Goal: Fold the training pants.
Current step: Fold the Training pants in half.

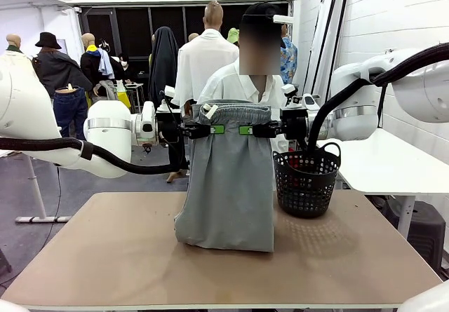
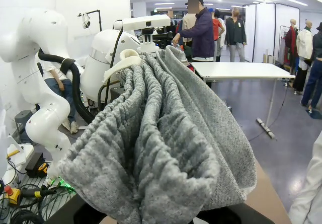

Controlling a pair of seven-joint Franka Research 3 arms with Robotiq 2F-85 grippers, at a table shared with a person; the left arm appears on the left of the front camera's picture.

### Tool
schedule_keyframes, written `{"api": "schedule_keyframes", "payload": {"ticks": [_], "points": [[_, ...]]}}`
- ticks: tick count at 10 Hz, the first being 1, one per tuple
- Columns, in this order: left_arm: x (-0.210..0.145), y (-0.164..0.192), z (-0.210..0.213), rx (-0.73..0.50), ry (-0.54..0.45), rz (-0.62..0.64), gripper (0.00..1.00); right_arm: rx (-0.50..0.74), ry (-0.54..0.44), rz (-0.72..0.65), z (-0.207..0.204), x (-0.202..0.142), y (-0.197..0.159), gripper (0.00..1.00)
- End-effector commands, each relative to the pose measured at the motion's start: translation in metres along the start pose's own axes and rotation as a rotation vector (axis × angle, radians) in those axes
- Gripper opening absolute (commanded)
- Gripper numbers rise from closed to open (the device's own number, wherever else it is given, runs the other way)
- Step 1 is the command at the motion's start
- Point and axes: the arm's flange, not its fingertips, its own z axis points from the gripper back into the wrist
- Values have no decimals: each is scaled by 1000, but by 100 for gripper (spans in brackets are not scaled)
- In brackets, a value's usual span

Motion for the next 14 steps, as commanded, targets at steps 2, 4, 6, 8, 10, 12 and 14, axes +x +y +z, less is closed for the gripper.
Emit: {"api": "schedule_keyframes", "payload": {"ticks": [2,4,6,8,10,12,14], "points": [[3,-1,1,17,-10,-11,0,1,-11,0,-1,2,3,0],[3,-1,1,17,-10,-11,0,1,-11,0,-1,2,3,0],[3,-1,1,17,-10,-11,0,1,-11,0,-1,2,3,0],[3,-1,1,17,-10,-11,0,1,-11,0,-1,2,3,0],[3,-1,1,17,-10,-11,0,1,-11,0,-1,2,3,0],[3,-1,1,17,-10,-11,0,1,-11,0,-1,2,3,0],[0,0,0,0,0,0,0,0,0,0,0,0,0,0]]}}
